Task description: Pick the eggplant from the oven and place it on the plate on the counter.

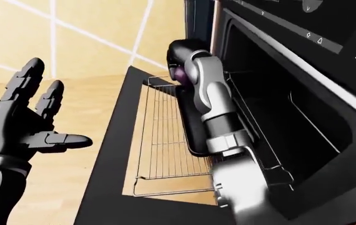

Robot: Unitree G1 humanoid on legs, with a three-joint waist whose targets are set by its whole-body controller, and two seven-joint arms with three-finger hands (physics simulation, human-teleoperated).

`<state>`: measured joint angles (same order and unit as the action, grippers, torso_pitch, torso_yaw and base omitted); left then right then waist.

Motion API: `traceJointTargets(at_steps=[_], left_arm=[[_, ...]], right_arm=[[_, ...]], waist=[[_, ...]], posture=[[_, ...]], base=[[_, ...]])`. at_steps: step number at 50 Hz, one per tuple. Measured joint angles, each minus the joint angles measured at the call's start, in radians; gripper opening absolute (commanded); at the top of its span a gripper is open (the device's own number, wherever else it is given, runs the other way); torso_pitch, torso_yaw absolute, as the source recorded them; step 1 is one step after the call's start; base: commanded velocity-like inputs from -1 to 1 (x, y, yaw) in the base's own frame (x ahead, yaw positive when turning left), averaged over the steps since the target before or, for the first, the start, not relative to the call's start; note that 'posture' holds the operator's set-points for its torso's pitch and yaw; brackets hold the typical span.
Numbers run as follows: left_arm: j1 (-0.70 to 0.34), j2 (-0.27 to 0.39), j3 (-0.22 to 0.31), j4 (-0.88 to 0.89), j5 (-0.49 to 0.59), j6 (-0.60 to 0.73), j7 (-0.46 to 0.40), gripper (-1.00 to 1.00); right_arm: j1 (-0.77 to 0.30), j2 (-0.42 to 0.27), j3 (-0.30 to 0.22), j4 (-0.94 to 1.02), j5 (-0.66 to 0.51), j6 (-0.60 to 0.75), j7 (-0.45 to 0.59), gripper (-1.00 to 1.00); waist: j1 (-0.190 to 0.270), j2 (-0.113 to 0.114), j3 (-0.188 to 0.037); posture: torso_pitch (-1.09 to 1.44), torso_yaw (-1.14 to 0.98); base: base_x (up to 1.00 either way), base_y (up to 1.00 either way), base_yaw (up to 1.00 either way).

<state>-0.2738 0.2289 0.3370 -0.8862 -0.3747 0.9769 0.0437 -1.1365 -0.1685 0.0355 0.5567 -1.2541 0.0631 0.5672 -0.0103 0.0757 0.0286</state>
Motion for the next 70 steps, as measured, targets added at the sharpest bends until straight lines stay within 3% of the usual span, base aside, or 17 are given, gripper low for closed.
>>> traceJointTargets(at_steps=[4,12,19,23,27,38,41,42,46,49,52,54,58,62,67,69,70], left_arm=[[0.008,0.005,0.017,0.013,0.006,0.01,0.01,1.0],[-0.014,0.012,0.01,-0.004,-0.009,0.02,0.019,1.0],[0.0,0.009,-0.001,0.01,-0.003,0.008,0.017,1.0],[-0.003,0.003,-0.003,0.001,-0.001,0.005,0.014,1.0],[0.006,0.0,-0.012,-0.001,-0.012,0.02,0.008,1.0],[0.009,-0.002,-0.005,-0.015,-0.005,0.003,0.003,1.0],[0.008,-0.001,-0.002,-0.014,0.001,0.001,0.006,1.0],[0.016,0.001,0.003,-0.008,0.004,-0.001,0.007,1.0],[0.021,-0.001,0.007,-0.005,0.01,0.021,0.009,1.0],[0.005,0.0,-0.003,-0.021,0.011,0.017,0.01,1.0],[0.001,-0.003,-0.028,-0.014,0.019,0.002,0.009,1.0],[0.006,-0.007,-0.035,-0.006,0.026,-0.001,0.006,1.0],[0.011,-0.013,-0.016,-0.016,0.045,0.013,0.012,1.0],[0.035,-0.03,-0.067,-0.022,0.05,0.014,0.001,1.0],[0.035,-0.046,-0.101,-0.029,0.076,-0.01,-0.022,1.0],[0.034,-0.046,-0.096,-0.031,0.088,-0.018,-0.028,1.0],[0.04,-0.047,-0.09,-0.032,0.095,-0.021,-0.029,1.0]], right_arm=[[0.01,0.021,0.021,-0.006,0.009,-0.006,0.004,-1.0],[-0.017,-0.013,-0.008,-0.041,0.022,0.015,0.029,-1.0],[-0.003,-0.016,-0.003,-0.063,0.03,0.02,0.05,-1.0],[-0.003,-0.027,-0.012,-0.065,0.034,0.025,0.052,-1.0],[0.002,-0.036,-0.023,-0.046,0.031,0.043,0.056,-1.0],[-0.011,-0.027,-0.017,-0.108,0.036,0.047,0.068,-1.0],[-0.021,-0.03,-0.02,-0.129,0.039,0.052,0.074,-1.0],[-0.014,-0.022,-0.017,-0.142,0.04,0.053,0.072,-1.0],[-0.003,-0.025,-0.008,-0.133,0.054,0.056,0.093,-1.0],[-0.004,-0.035,-0.022,-0.157,0.059,0.068,0.094,-1.0],[-0.019,-0.042,-0.038,-0.158,0.067,0.092,0.085,-1.0],[-0.025,-0.046,-0.044,-0.173,0.081,0.112,0.08,-1.0],[-0.028,-0.048,-0.022,-0.205,0.122,0.124,0.077,-1.0],[-0.001,-0.082,-0.051,-0.223,0.138,0.147,0.094,-1.0],[0.029,-0.118,-0.087,-0.281,0.15,0.184,0.105,-1.0],[0.034,-0.12,-0.087,-0.293,0.16,0.192,0.109,-1.0],[0.041,-0.114,-0.081,-0.298,0.165,0.194,0.11,-1.0]], waist=[[0.012,0.001,0.006],[-0.002,-0.028,-0.017],[-0.011,-0.054,-0.002],[-0.034,-0.086,0.002],[-0.032,-0.119,-0.027],[0.004,-0.053,0.006],[0.004,0.006,0.008],[0.017,-0.007,0.017],[0.016,0.0,-0.013],[0.014,-0.016,-0.011],[0.031,-0.056,0.023],[0.047,-0.076,0.022],[0.021,-0.142,0.03],[-0.009,-0.085,0.015],[-0.014,0.005,0.052],[-0.008,0.048,0.048],[-0.004,0.04,0.056]], posture=[[0.0,0.0],[0.0,0.0],[0.0,0.0],[0.0,0.0],[0.0,0.0],[0.0,0.0],[0.0,0.0],[0.0,0.0],[0.0,0.0],[0.0,0.0],[0.0,0.0],[0.0,0.0],[0.0,0.0],[0.0,0.0],[0.0,0.0],[0.0,0.0],[0.0,0.0]], base=[[-0.16,0.3,0.0],[-0.45,0.31,0.0],[-0.61,0.32,0.0],[-0.62,0.32,0.0],[-0.61,0.32,0.0],[-0.62,0.32,0.0],[-0.62,0.32,0.0],[-0.62,0.32,0.0],[-0.62,0.32,0.0],[-0.32,0.1,0.0],[0.0,-0.11,0.0],[0.0,-0.5,-0.5],[0.0,0.0,-1.0],[0.0,0.0,-1.0],[0.0,0.0,-1.0],[0.0,0.0,-1.0],[0.0,0.0,-1.0]])
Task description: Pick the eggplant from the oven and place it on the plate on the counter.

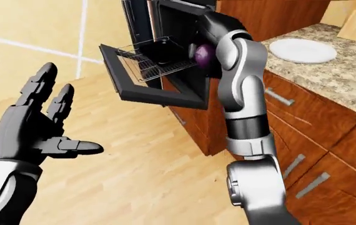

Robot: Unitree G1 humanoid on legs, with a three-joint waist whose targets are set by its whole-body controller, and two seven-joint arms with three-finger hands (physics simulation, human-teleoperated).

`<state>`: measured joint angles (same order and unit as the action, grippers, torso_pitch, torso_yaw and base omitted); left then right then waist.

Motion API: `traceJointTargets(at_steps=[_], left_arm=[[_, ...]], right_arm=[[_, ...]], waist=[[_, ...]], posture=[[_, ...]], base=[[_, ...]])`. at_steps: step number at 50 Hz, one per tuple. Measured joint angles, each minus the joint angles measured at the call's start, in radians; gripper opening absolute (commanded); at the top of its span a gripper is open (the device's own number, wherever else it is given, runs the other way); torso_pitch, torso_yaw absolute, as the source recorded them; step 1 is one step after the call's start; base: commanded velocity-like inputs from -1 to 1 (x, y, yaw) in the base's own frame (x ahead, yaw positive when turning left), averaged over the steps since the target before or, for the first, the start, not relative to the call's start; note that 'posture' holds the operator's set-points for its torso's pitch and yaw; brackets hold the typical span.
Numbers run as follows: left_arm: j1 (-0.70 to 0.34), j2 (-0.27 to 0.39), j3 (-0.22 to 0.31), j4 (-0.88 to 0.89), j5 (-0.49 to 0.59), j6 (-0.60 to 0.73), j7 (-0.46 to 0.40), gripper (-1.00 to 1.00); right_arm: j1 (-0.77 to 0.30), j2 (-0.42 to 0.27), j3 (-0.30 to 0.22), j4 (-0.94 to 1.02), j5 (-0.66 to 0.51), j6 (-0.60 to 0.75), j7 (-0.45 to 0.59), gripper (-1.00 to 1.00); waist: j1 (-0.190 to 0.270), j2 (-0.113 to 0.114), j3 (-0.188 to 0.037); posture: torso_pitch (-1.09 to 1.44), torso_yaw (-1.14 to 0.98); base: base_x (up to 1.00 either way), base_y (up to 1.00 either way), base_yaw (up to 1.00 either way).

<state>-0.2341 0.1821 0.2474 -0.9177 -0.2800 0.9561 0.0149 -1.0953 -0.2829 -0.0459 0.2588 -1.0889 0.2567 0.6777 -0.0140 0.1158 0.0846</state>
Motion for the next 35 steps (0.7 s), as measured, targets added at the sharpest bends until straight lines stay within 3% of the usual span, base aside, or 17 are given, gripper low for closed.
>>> traceJointTargets(at_steps=[3,7,10,11,14,17,21,25,31,34,35], left_arm=[[0.014,-0.009,0.003,-0.005,0.019,0.01,-0.001,1.0],[0.034,-0.022,-0.039,0.002,0.05,-0.01,-0.007,1.0],[0.03,-0.031,-0.056,0.011,0.07,-0.007,-0.019,1.0],[0.019,-0.039,-0.056,0.003,0.071,0.004,-0.022,1.0],[0.007,-0.043,-0.068,-0.015,0.066,0.023,-0.036,1.0],[0.002,-0.044,-0.076,-0.013,0.071,0.018,-0.043,1.0],[-0.001,-0.047,-0.066,-0.032,0.088,0.016,-0.04,1.0],[-0.033,-0.046,-0.07,-0.034,0.087,0.047,-0.04,1.0],[-0.085,-0.028,-0.048,-0.022,0.091,0.098,-0.03,1.0],[-0.126,-0.017,-0.038,-0.035,0.085,0.124,-0.023,1.0],[-0.132,-0.019,-0.039,-0.035,0.081,0.134,-0.021,1.0]], right_arm=[[0.007,-0.001,0.02,0.011,0.02,0.0,0.013,-1.0],[-0.01,-0.015,0.013,0.0,0.032,0.008,0.012,-1.0],[-0.033,-0.027,0.005,-0.013,0.038,0.009,-0.006,-1.0],[-0.035,-0.033,0.0,-0.015,0.039,0.008,-0.015,-1.0],[-0.02,-0.046,-0.018,-0.01,0.036,0.019,-0.028,-1.0],[-0.02,-0.05,-0.032,-0.008,0.034,0.033,-0.033,-1.0],[-0.024,-0.032,0.0,-0.009,0.048,0.03,-0.031,-1.0],[-0.023,-0.033,0.002,-0.014,0.051,0.029,-0.024,-1.0],[-0.017,-0.006,0.021,0.001,0.043,0.007,-0.038,-1.0],[-0.029,-0.003,0.027,-0.007,0.045,0.005,-0.032,-1.0],[-0.026,-0.002,0.026,-0.015,0.044,0.007,-0.029,-1.0]], waist=[[-0.007,-0.025,-0.007],[0.009,-0.089,-0.012],[0.01,-0.153,-0.035],[-0.003,-0.159,-0.042],[-0.028,-0.143,-0.051],[-0.017,-0.1,-0.033],[0.003,-0.062,-0.006],[0.009,-0.011,-0.012],[0.008,-0.06,-0.023],[0.017,-0.112,-0.036],[0.018,-0.114,-0.029]], posture=[[0.0,0.0],[0.0,0.0],[0.0,0.0],[0.0,0.0],[0.0,0.0],[0.0,0.0],[0.0,0.0],[0.0,0.0],[0.0,0.0],[0.0,0.0],[0.0,0.0]], base=[[0.0,0.0,-1.0],[0.0,0.0,-1.0],[0.0,0.0,-1.0],[0.0,0.0,-1.0],[0.0,0.0,-0.69],[0.0,0.0,-0.18],[0.0,0.0,-0.76],[0.0,0.0,-0.33],[0.0,0.0,0.0],[0.03,0.0,0.0],[0.28,0.0,0.0]])
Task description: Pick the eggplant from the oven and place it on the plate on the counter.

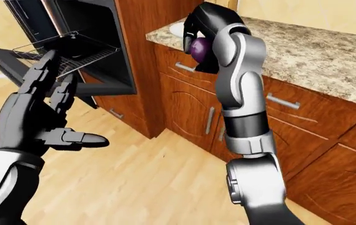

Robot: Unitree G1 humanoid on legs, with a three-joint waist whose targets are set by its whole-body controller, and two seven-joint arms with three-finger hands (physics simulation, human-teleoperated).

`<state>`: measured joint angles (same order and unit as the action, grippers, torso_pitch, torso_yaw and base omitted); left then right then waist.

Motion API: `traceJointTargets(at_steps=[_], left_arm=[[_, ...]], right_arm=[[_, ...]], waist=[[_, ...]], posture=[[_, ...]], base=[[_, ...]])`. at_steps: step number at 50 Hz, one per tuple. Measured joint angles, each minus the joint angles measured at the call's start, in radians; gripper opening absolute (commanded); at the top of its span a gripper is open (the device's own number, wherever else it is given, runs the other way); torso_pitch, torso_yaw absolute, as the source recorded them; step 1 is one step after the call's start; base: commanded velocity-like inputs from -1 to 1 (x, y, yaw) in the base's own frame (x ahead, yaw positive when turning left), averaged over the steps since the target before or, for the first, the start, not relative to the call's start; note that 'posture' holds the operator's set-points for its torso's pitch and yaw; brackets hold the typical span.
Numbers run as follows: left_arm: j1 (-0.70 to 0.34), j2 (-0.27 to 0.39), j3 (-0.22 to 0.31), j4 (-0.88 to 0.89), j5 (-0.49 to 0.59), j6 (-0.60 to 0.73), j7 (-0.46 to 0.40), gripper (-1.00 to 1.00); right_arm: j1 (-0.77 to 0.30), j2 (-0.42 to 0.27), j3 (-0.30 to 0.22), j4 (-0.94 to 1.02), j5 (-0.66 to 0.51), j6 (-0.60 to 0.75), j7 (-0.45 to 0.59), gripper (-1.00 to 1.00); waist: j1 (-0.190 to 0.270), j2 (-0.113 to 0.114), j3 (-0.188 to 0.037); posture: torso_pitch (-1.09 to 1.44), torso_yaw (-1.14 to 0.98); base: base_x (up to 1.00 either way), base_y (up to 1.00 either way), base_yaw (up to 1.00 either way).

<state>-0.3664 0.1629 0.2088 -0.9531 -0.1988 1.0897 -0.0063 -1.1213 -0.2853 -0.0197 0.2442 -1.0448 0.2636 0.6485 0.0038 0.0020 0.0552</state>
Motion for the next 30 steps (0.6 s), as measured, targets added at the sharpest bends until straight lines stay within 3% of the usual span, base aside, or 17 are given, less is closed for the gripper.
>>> traceJointTargets(at_steps=[3,8,10,14,19,21,23,25,30], left_arm=[[-0.036,0.01,0.004,0.011,-0.018,0.043,0.003,1.0],[-0.108,0.027,0.037,-0.045,-0.059,0.095,0.02,1.0],[-0.113,0.035,0.048,-0.045,-0.071,0.096,0.027,1.0],[-0.107,0.037,0.057,-0.04,-0.085,0.118,0.047,1.0],[-0.117,0.046,0.078,-0.052,-0.117,0.119,0.062,1.0],[-0.101,0.037,0.072,-0.049,-0.132,0.12,0.066,1.0],[-0.092,0.041,0.064,-0.037,-0.148,0.122,0.068,1.0],[-0.075,0.044,0.061,-0.046,-0.155,0.115,0.075,1.0],[-0.09,0.055,0.059,-0.066,-0.174,0.11,0.085,1.0]], right_arm=[[0.0,-0.002,-0.006,-0.005,-0.005,0.011,0.008,-1.0],[-0.009,-0.005,-0.021,-0.032,-0.017,0.01,-0.005,-1.0],[-0.01,0.002,-0.016,-0.035,-0.018,0.007,-0.006,-1.0],[-0.008,0.015,0.004,-0.033,-0.012,-0.005,0.0,-1.0],[-0.008,0.017,0.002,-0.024,-0.01,-0.013,-0.01,-1.0],[0.005,0.012,-0.007,-0.026,-0.013,-0.011,-0.013,-1.0],[0.015,0.01,-0.015,-0.015,-0.018,-0.001,-0.009,-1.0],[0.012,0.011,-0.014,-0.014,-0.021,0.005,-0.006,-1.0],[-0.002,0.012,-0.014,-0.042,-0.023,0.003,-0.008,-1.0]], waist=[[-0.005,0.017,0.03],[-0.017,0.067,0.021],[-0.009,0.05,0.019],[-0.003,0.037,0.007],[0.014,-0.04,-0.002],[0.003,-0.028,0.009],[-0.002,-0.039,0.007],[-0.004,-0.026,0.002],[-0.021,0.042,0.004]], posture=[[0.0,0.0],[0.0,0.0],[0.0,0.0],[0.0,0.0],[0.0,0.0],[0.0,0.0],[0.0,0.0],[0.0,0.0],[0.0,0.0]], base=[[0.46,-0.02,0.0],[0.45,-0.01,0.0],[0.45,0.0,0.0],[0.45,0.0,0.0],[0.45,0.0,0.0],[0.45,0.0,0.0],[0.46,0.0,0.0],[0.45,0.0,0.0],[0.45,0.0,0.0]])
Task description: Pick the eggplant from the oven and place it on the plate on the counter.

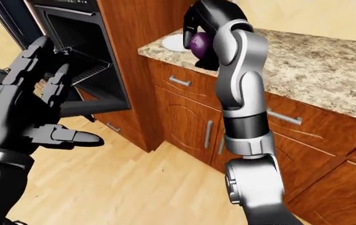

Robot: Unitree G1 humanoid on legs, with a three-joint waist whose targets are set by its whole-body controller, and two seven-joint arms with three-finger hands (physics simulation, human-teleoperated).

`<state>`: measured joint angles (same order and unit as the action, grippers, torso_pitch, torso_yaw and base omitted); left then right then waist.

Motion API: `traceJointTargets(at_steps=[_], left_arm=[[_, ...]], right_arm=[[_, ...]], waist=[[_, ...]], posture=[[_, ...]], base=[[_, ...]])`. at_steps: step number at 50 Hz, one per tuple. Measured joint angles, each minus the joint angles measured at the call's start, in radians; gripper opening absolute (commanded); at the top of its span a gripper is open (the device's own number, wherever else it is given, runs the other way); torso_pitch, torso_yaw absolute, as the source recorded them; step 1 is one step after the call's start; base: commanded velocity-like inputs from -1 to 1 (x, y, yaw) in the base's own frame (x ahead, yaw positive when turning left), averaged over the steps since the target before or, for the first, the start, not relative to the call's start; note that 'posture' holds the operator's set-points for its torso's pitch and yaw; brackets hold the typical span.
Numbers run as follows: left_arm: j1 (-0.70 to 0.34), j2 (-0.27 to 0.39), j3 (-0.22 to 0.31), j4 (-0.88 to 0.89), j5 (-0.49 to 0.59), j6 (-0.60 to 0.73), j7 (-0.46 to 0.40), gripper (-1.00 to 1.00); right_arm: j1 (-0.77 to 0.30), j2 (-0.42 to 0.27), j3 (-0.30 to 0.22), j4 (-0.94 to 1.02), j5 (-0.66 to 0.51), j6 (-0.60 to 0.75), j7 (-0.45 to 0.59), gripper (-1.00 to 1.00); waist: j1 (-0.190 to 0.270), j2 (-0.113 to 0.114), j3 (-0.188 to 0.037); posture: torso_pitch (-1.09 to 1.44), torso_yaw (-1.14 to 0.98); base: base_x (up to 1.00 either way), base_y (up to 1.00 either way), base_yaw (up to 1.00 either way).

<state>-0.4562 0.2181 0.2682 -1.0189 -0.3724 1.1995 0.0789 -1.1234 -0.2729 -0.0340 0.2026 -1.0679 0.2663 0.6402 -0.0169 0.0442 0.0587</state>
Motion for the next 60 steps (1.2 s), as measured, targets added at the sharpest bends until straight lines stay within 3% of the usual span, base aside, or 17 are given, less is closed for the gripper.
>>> traceJointTargets(at_steps=[2,4,6,12,16,20,24,29,31,34,37,40,42,47,52,55,60], left_arm=[[-0.014,0.009,0.016,-0.007,-0.009,0.006,0.005,1.0],[0.006,0.008,0.025,-0.003,-0.01,0.011,0.013,1.0],[0.014,0.01,0.025,-0.002,-0.013,0.025,0.024,1.0],[0.004,0.021,0.024,-0.017,-0.04,0.01,0.034,1.0],[0.007,0.028,0.025,-0.014,-0.055,-0.002,0.05,1.0],[0.05,0.021,-0.02,-0.007,-0.074,-0.012,0.054,1.0],[0.038,0.037,-0.004,-0.013,-0.093,-0.017,0.071,1.0],[0.04,0.054,-0.016,-0.018,-0.119,-0.036,0.1,1.0],[0.047,0.067,-0.009,-0.011,-0.142,-0.034,0.119,1.0],[0.06,0.076,-0.01,0.007,-0.159,-0.028,0.142,1.0],[0.057,0.072,-0.016,0.001,-0.151,-0.034,0.133,1.0],[0.046,0.078,-0.01,-0.014,-0.162,-0.041,0.136,1.0],[0.039,0.08,-0.008,-0.016,-0.164,-0.046,0.14,1.0],[0.05,0.058,-0.037,0.002,-0.152,-0.028,0.12,1.0],[0.043,0.059,-0.033,-0.014,-0.138,-0.032,0.109,1.0],[0.039,0.06,-0.026,-0.022,-0.134,-0.043,0.112,1.0],[0.065,0.061,-0.029,-0.004,-0.126,-0.045,0.125,1.0]], right_arm=[[-0.009,0.007,0.004,-0.006,-0.001,-0.001,0.001,-1.0],[0.007,0.02,0.021,-0.003,0.002,-0.005,0.003,-1.0],[0.013,0.025,0.034,0.01,0.009,-0.01,0.009,-1.0],[-0.004,0.017,0.014,-0.008,0.005,-0.007,0.002,-1.0],[-0.012,0.016,0.016,-0.012,0.006,-0.013,-0.007,-1.0],[0.019,0.009,0.001,0.012,0.004,-0.003,-0.006,-1.0],[0.009,0.012,0.004,0.004,0.004,0.004,-0.003,-1.0],[-0.004,0.01,0.004,-0.012,0.009,-0.002,-0.007,-1.0],[0.009,0.02,0.012,-0.013,0.011,-0.004,-0.007,-1.0],[0.015,0.029,0.034,0.013,0.018,-0.007,0.006,-1.0],[0.013,0.026,0.027,0.013,0.018,-0.001,0.012,-1.0],[0.0,0.018,0.014,-0.003,0.014,0.0,0.004,-1.0],[-0.011,0.016,0.011,-0.011,0.012,-0.002,-0.003,-1.0],[0.01,0.012,0.005,0.01,0.012,0.001,-0.005,-1.0],[0.02,0.011,0.001,0.025,0.011,0.015,0.007,-1.0],[-0.006,0.011,0.005,-0.006,0.013,0.005,-0.002,-1.0],[-0.002,0.029,0.033,-0.01,0.023,-0.014,-0.004,-1.0]], waist=[[0.003,0.031,-0.005],[0.015,0.029,0.016],[0.023,0.033,0.011],[0.037,-0.019,-0.004],[0.044,-0.077,-0.019],[0.023,-0.086,0.004],[0.019,-0.056,-0.007],[0.023,0.025,-0.009],[0.02,0.002,0.01],[0.024,0.014,0.027],[0.015,0.002,0.028],[0.022,-0.026,0.027],[0.029,-0.067,0.012],[0.013,-0.021,0.001],[0.007,-0.004,-0.015],[0.008,0.033,-0.014],[0.019,0.025,-0.017]], posture=[[0.0,0.0],[0.0,0.0],[0.0,0.0],[0.0,0.0],[0.0,0.0],[0.0,0.0],[0.0,0.0],[0.0,0.0],[0.0,0.0],[0.0,0.0],[0.0,0.0],[0.0,0.0],[0.0,0.0],[0.0,0.0],[0.0,0.0],[0.0,0.0],[0.0,0.0]], base=[[0.45,0.0,0.0],[0.45,0.0,0.0],[0.45,0.0,0.0],[0.45,0.0,0.0],[0.45,0.0,0.0],[0.34,0.0,0.0],[0.19,0.0,0.0],[0.06,0.0,0.0],[0.0,0.0,0.0],[0.0,0.0,0.0],[0.0,0.0,0.0],[0.0,0.0,0.0],[0.0,0.0,0.0],[0.05,0.0,0.0],[0.15,0.0,0.0],[0.16,0.0,0.0],[0.15,0.0,0.0]])
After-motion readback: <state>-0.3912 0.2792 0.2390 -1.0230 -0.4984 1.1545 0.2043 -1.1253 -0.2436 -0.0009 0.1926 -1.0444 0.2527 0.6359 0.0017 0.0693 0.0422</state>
